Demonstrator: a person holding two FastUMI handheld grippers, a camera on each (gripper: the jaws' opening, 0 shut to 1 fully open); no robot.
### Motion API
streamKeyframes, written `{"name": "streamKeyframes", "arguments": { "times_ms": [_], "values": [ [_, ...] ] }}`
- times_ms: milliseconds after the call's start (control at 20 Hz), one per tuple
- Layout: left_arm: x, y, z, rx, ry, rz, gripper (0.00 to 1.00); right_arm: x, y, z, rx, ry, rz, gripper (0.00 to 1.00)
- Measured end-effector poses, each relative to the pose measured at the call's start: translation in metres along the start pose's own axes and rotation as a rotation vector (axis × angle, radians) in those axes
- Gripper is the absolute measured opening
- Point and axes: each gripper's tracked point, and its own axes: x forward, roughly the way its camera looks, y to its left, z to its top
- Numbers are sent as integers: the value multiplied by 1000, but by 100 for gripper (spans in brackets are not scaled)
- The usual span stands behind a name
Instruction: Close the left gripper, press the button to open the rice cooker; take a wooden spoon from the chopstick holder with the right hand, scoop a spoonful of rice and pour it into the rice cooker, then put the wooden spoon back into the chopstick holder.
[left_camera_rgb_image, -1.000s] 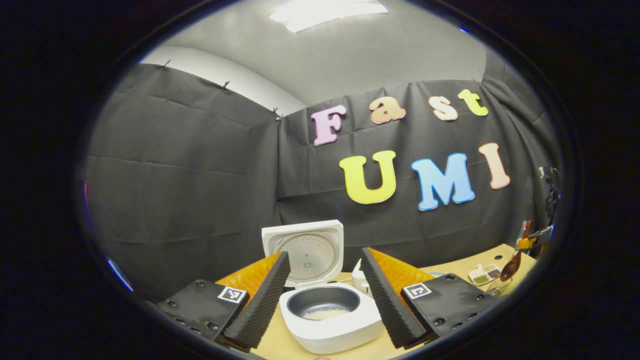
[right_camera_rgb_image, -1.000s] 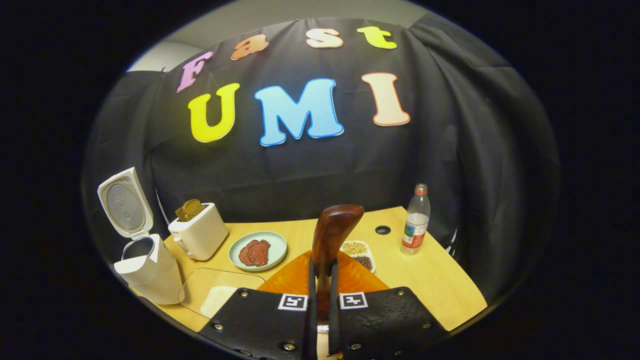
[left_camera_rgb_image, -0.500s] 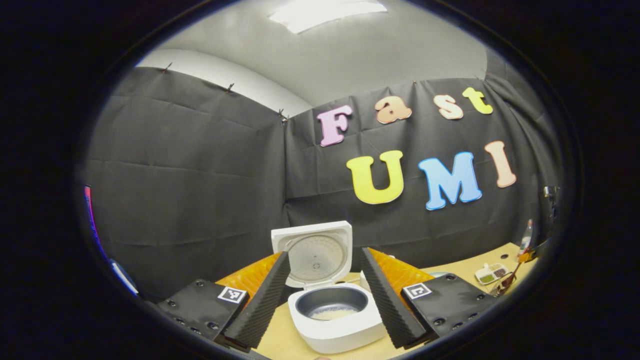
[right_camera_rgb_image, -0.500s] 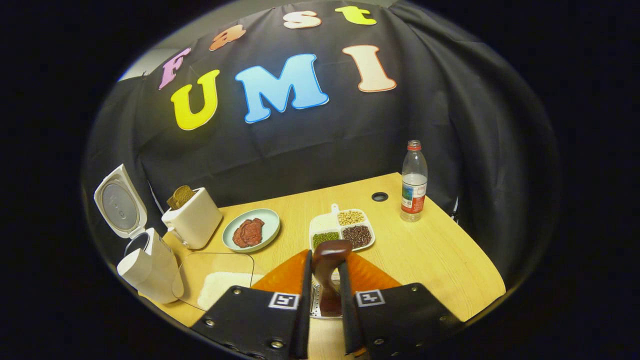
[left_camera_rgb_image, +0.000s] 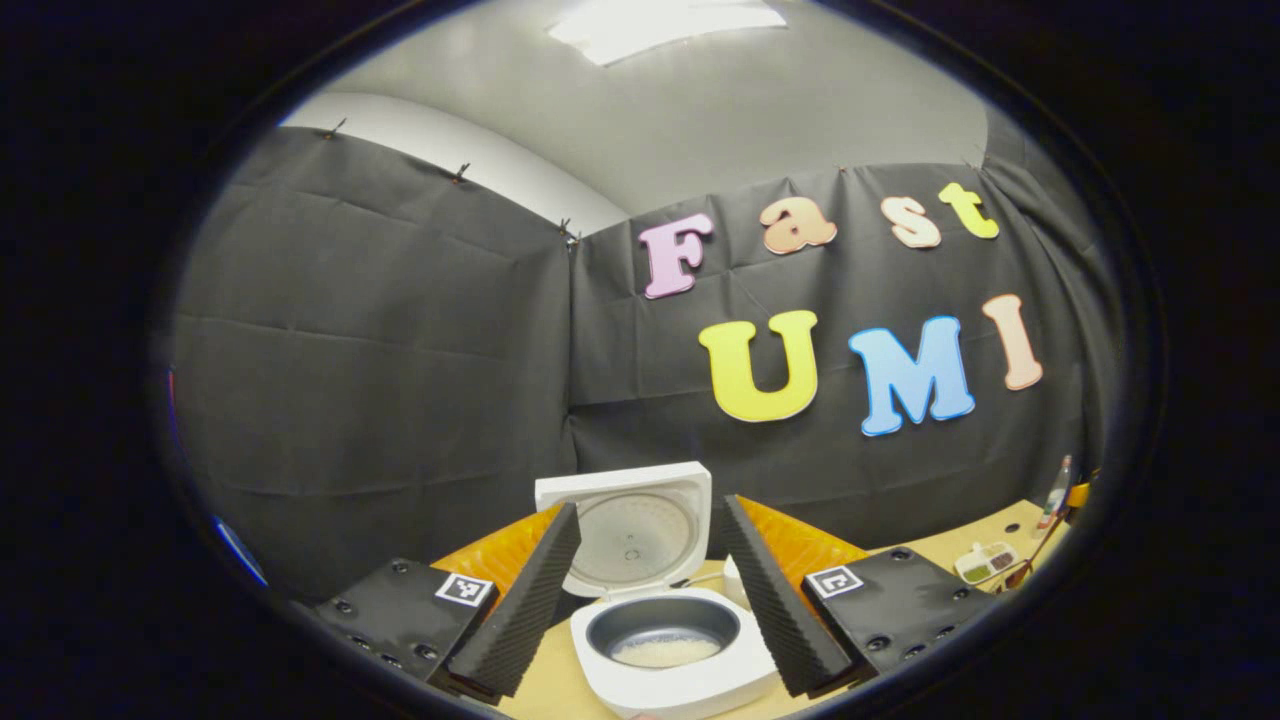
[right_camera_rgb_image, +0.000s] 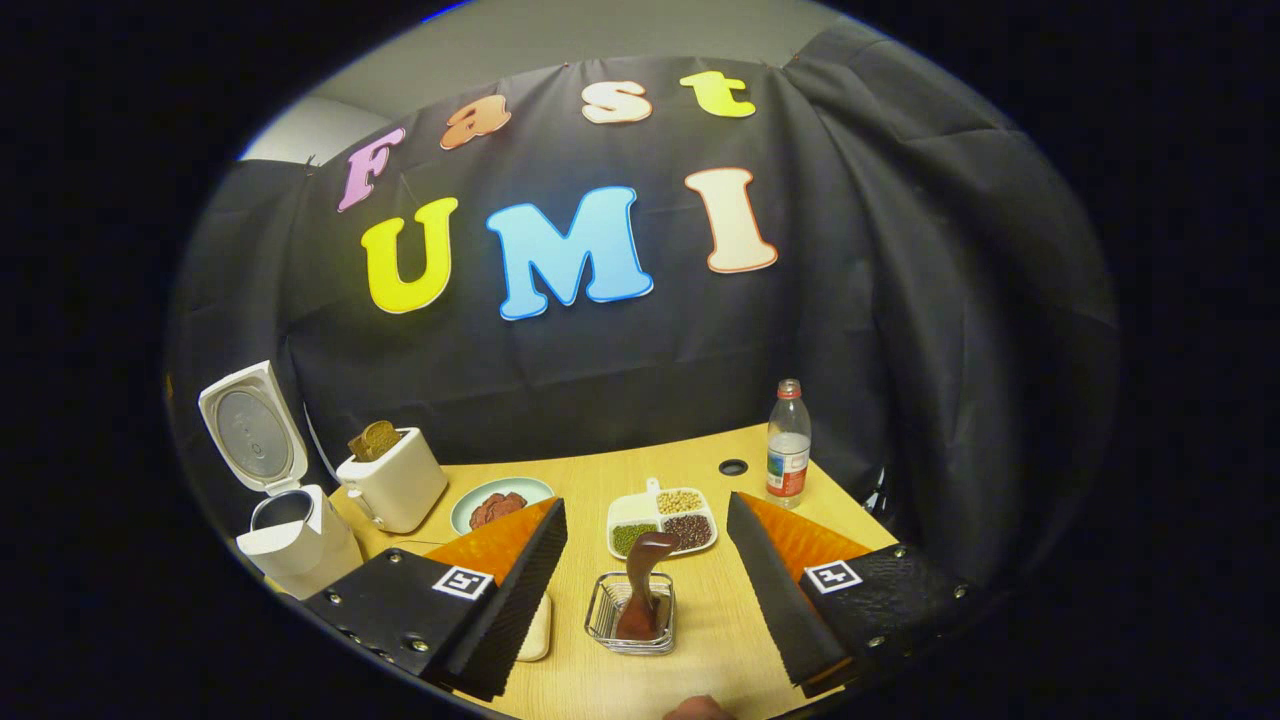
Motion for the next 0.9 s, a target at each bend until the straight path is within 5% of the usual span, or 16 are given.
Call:
{"name": "streamKeyframes", "arguments": {
  "times_ms": [650, 750, 900],
  "values": [
    [149, 38, 36, -41, -8, 79, 92, -67, -52, 23, -14, -68, -174, 98],
    [170, 40, 34, -34, -5, 83, 100, -77, -58, 22, -14, -73, -201, 98],
    [203, 44, 20, -44, 31, 87, 98, -87, -64, 22, -23, -85, -243, 98]
  ]
}}
